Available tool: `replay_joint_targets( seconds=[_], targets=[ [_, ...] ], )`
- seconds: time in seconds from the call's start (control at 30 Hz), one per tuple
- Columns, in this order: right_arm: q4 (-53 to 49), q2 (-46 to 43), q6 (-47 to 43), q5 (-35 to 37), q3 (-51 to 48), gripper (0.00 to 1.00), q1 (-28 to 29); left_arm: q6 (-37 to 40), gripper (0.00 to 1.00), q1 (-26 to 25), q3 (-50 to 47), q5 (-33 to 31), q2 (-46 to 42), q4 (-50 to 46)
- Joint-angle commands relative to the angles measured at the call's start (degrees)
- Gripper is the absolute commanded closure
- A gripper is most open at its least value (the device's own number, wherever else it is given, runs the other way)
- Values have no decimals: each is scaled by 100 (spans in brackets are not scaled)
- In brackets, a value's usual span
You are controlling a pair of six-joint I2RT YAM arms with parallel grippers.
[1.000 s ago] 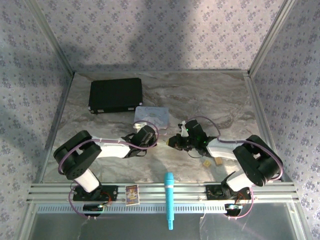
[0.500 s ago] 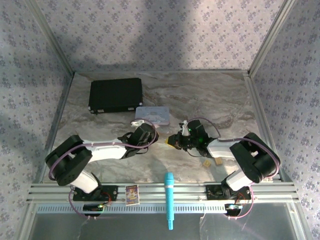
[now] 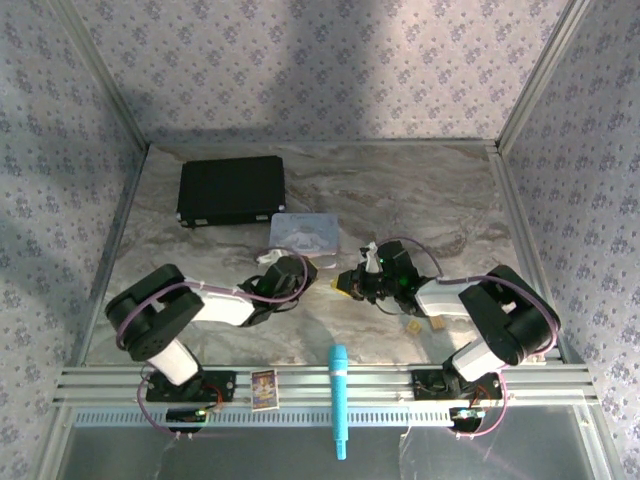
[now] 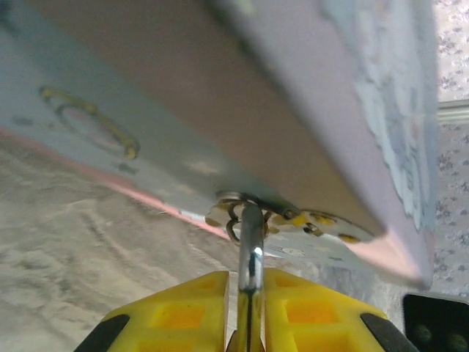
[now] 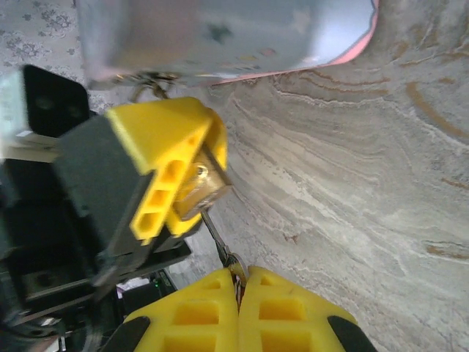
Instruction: Unlock a padlock with a key
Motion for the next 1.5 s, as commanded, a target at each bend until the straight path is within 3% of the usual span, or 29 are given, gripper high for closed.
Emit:
replay_joint_targets(
  seconds=[0.0,0.63,1.47],
  targets=[
    [180,98,75,-45,-65,100,-32,-622,82,-50,-131,-174,239,1411],
    [1584,910,718,-439,-196,100,-98,-1153,81,-215,-254,-425,851,2491],
    [2507,1005,948,-659,-325,100,-383,-1275,84,-395,-150,-252,1028,2749]
  ],
)
